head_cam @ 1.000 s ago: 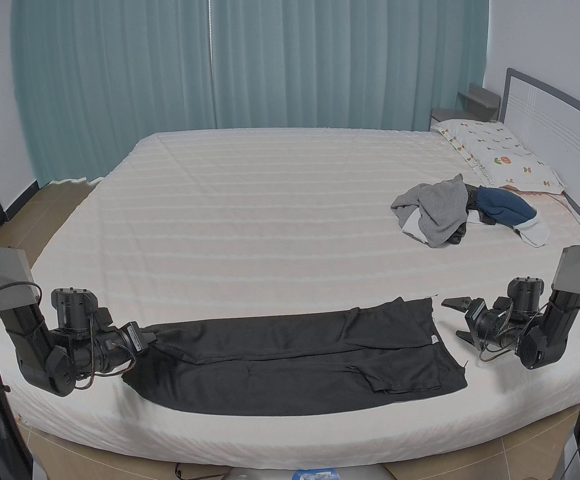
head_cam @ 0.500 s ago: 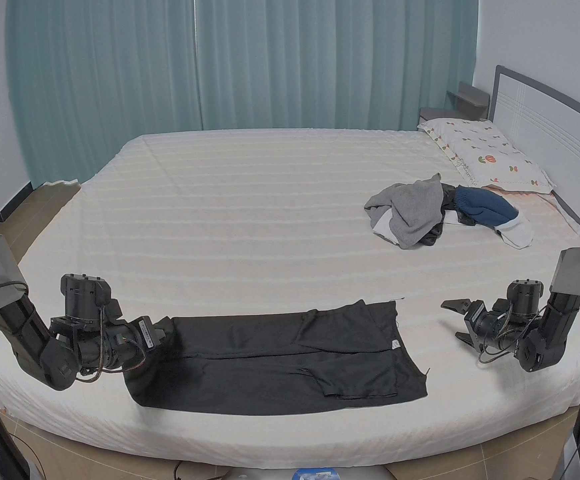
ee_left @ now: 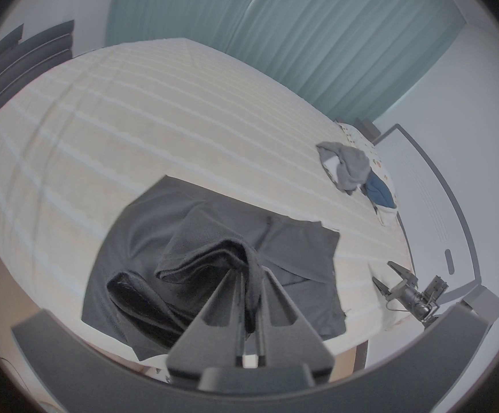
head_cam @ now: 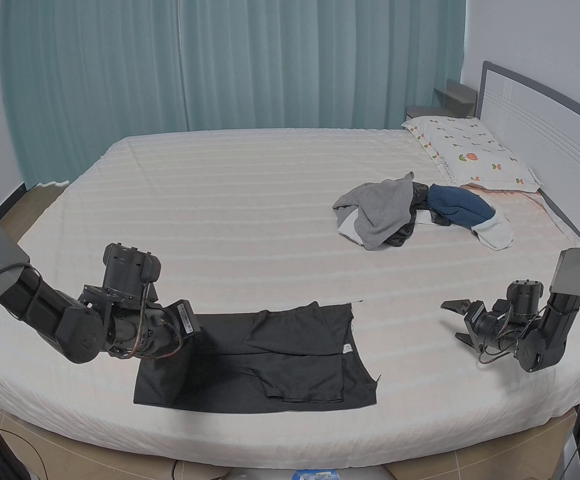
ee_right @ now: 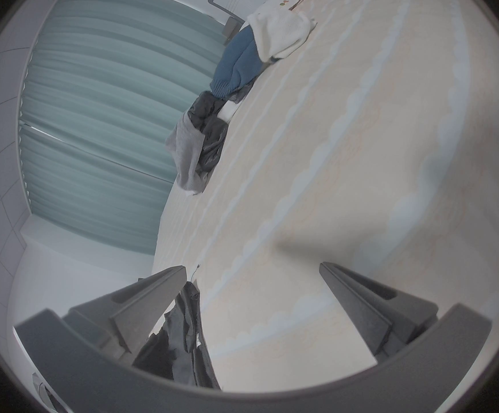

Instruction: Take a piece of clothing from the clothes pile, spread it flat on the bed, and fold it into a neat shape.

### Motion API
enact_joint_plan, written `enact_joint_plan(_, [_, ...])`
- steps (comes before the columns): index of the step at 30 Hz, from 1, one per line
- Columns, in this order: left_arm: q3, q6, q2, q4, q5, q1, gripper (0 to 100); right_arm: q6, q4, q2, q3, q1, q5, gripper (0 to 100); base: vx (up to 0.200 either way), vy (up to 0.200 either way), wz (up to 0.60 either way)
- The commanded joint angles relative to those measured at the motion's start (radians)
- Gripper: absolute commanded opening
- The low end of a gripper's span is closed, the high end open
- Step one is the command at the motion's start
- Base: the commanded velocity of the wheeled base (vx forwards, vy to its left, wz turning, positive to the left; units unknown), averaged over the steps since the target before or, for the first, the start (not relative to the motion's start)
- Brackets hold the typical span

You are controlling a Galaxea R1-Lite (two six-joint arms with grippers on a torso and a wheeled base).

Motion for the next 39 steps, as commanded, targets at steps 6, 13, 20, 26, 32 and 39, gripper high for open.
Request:
enact_joint_plan(6, [-0.210, -0.057, 0.083, 0.129, 0.003, -0.103, 0, -0.002, -0.001, 0.001, 0.001, 0.000, 0.000, 100, 0.000, -0.167, 0.00])
enact_joint_plan(13, [-0.318, -0.076, 0.208, 0.149, 0.030, -0.127, 0, -0.003, -0.001, 0.003, 0.001, 0.002, -0.002, 100, 0.000, 0.000, 0.00])
enact_joint_plan(20, [-0.351, -0.079, 0.272, 0.152, 0.030, -0.150, 100, -0.005, -0.001, 0.006, 0.004, 0.003, -0.003, 100, 0.000, 0.000, 0.00])
enact_joint_plan(26, [-0.361, -0.097, 0.275, 0.153, 0.030, -0.161, 100, -0.005, -0.001, 0.006, 0.003, 0.002, -0.003, 100, 0.000, 0.000, 0.00])
enact_joint_plan(32, [-0.325, -0.116, 0.211, 0.150, 0.012, -0.161, 100, -0.005, -0.001, 0.006, 0.004, 0.002, -0.003, 100, 0.000, 0.000, 0.00])
enact_joint_plan(39, [-0.232, -0.120, 0.105, 0.142, 0.003, -0.129, 100, -0.005, -0.001, 0.006, 0.004, 0.002, -0.003, 100, 0.000, 0.000, 0.00])
